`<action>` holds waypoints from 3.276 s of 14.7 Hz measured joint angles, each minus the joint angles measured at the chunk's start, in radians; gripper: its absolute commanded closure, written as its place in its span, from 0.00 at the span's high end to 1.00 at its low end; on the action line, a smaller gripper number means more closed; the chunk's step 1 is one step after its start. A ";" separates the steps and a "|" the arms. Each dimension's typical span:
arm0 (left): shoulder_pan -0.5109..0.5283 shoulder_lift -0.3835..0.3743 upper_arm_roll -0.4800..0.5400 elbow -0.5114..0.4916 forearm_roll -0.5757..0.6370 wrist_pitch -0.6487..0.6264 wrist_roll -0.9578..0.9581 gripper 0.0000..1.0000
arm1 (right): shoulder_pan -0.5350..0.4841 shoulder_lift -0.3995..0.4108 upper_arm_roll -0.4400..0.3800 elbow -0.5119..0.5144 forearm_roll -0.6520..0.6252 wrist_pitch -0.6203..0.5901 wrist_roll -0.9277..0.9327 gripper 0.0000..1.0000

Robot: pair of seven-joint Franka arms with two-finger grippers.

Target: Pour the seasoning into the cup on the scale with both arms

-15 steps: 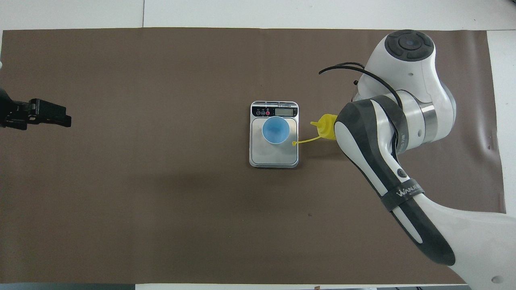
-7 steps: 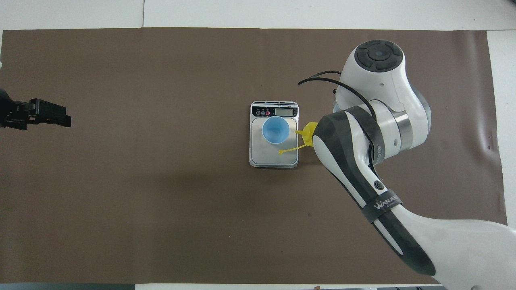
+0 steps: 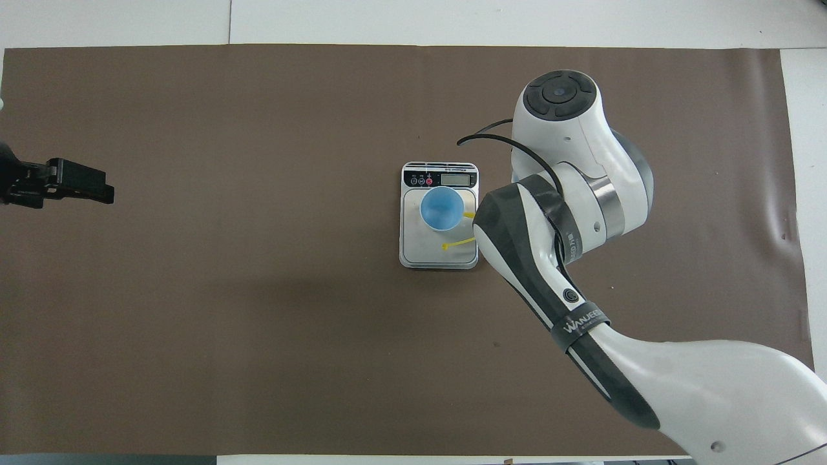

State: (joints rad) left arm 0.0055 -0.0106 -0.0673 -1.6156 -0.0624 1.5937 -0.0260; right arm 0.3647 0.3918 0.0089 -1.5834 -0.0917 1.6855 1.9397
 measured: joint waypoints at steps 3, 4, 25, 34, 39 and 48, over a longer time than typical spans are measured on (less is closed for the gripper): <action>0.000 0.000 0.000 0.000 0.000 0.000 0.000 1.00 | 0.008 0.039 0.000 0.070 -0.011 -0.049 0.008 0.00; 0.000 0.000 0.000 0.000 0.000 0.000 0.000 1.00 | 0.010 0.045 0.000 0.080 -0.021 -0.057 0.009 0.00; 0.000 0.000 0.000 0.000 0.000 0.000 0.000 1.00 | 0.078 0.196 -0.005 0.338 -0.171 -0.313 0.027 0.00; 0.000 0.000 0.000 0.000 0.000 0.000 0.000 1.00 | 0.088 0.221 0.028 0.367 -0.262 -0.398 0.027 0.00; 0.000 0.000 0.000 0.000 0.000 0.000 0.000 1.00 | 0.088 0.240 0.045 0.423 -0.281 -0.412 0.027 0.00; 0.000 0.000 0.000 0.000 0.000 0.000 0.000 1.00 | 0.070 0.263 0.047 0.469 -0.236 -0.420 0.028 0.00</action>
State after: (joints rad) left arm 0.0055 -0.0106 -0.0672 -1.6156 -0.0624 1.5937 -0.0260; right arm 0.4349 0.6552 0.0564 -1.1143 -0.3281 1.2655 1.9676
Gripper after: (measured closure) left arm 0.000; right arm 0.537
